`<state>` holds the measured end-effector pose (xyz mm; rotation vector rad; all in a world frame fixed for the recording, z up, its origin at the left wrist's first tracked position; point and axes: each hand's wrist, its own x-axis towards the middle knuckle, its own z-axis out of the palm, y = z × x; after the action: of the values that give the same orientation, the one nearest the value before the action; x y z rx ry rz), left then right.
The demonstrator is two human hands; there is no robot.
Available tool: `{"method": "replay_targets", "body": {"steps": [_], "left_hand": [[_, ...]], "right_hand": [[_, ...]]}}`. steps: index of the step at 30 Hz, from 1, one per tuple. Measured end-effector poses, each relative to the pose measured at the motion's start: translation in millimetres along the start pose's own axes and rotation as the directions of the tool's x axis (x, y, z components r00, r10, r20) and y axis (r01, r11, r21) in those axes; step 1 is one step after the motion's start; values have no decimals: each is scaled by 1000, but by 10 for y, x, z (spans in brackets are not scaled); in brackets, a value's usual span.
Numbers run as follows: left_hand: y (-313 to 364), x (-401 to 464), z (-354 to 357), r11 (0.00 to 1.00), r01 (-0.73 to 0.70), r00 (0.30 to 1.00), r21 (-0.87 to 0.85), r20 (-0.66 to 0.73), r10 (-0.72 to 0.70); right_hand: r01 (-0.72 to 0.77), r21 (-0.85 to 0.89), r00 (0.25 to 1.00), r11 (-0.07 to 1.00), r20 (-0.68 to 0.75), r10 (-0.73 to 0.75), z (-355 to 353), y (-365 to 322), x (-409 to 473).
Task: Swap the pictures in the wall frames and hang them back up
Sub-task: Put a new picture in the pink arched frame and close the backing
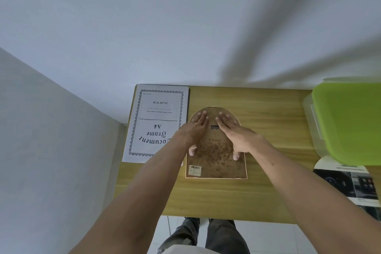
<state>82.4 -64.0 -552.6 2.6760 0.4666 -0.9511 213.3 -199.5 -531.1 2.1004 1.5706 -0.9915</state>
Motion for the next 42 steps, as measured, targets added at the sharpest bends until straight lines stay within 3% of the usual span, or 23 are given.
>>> {"method": "replay_targets", "body": {"steps": [6, 22, 27, 29, 32, 35, 40, 42], "left_hand": [[-117, 42, 29, 998, -45, 999, -33, 2, 45], [64, -159, 98, 1000, 21, 997, -18, -76, -22], [186, -480, 318, 960, 48, 950, -276, -283, -129], [259, -630, 388, 880, 130, 875, -457, -364, -319], [333, -765, 427, 632, 191, 798, -751, -256, -545], [362, -817, 396, 457, 142, 794, -878, -175, -582], [370, -796, 399, 154, 96, 772, -983, -24, -635], [364, -807, 395, 94, 46, 768, -995, -25, -640]], "right_hand": [[6, 8, 1000, 1000, -19, -6, -55, 3, -15], [-85, -71, 994, 994, -74, 80, 98, -65, 10], [-70, 31, 986, 997, -152, 74, 261, -42, -166], [-66, 205, 963, 977, -244, 116, 345, -40, -272], [-140, 541, 833, 829, -388, 394, 491, -90, -402], [-221, 771, 717, 597, -286, 635, 601, -146, -438], [-135, 902, 721, 411, -195, 665, 687, -209, -487], [-105, 929, 693, 354, -187, 697, 700, -204, -523]]}}
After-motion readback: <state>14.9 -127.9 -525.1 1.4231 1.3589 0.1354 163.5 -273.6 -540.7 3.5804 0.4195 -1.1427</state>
